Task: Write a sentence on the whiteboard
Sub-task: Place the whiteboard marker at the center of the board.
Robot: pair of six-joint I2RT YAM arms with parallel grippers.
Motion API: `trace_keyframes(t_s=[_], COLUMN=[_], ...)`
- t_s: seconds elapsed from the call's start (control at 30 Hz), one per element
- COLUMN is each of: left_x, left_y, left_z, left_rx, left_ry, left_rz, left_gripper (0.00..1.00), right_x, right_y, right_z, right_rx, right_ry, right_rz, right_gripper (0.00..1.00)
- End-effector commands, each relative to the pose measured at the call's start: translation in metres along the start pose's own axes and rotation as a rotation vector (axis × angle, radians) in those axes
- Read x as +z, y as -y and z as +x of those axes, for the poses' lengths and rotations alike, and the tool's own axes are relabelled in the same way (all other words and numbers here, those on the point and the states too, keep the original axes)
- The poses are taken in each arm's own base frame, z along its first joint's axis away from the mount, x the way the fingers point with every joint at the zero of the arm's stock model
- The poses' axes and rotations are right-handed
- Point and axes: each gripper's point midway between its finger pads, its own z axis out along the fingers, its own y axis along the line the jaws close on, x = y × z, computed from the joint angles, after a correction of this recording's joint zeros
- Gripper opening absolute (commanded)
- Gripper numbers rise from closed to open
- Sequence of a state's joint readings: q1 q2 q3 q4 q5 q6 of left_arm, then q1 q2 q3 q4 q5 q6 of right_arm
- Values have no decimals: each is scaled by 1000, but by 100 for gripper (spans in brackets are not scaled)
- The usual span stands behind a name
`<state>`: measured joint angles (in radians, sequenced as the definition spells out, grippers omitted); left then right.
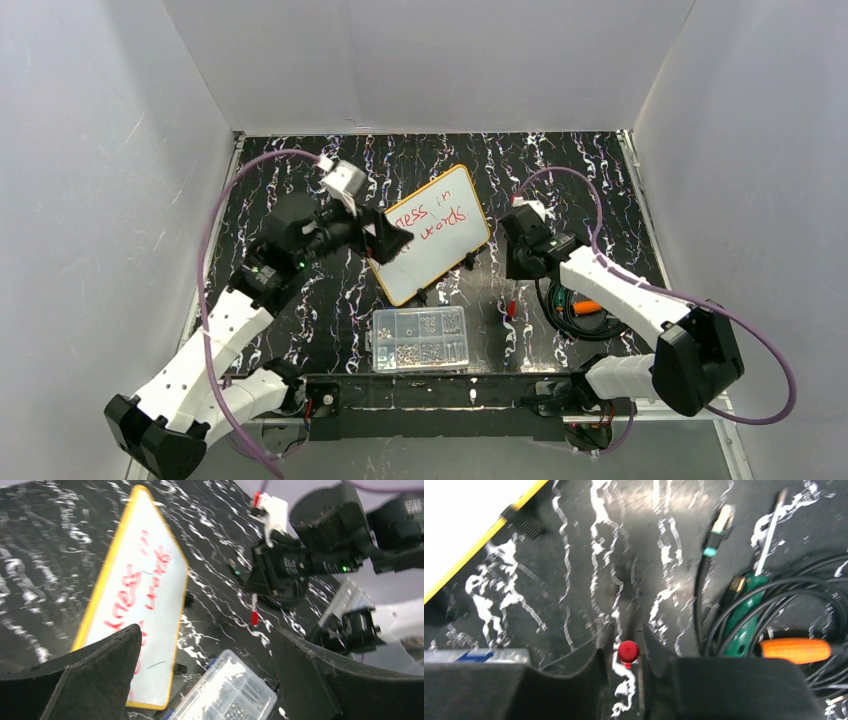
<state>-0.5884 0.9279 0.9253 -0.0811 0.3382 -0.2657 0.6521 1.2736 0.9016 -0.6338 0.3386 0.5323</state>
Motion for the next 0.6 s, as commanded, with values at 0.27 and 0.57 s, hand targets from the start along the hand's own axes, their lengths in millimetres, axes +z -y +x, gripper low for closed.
trace_keyframes(t_s=[0.27,0.57], left_x=[-74,-173], left_y=[-140,-212], left_z=[-44,-47], left_rx=[-274,-167], left_ry=[43,138], left_rz=[-493,-1079], left_gripper=[98,98], right_x=[19,-45], right_y=[57,82], right_z=[-97,-163], right_rx=[135,101], right_ry=[234,595], right_rz=[72,114], right_gripper=[97,99])
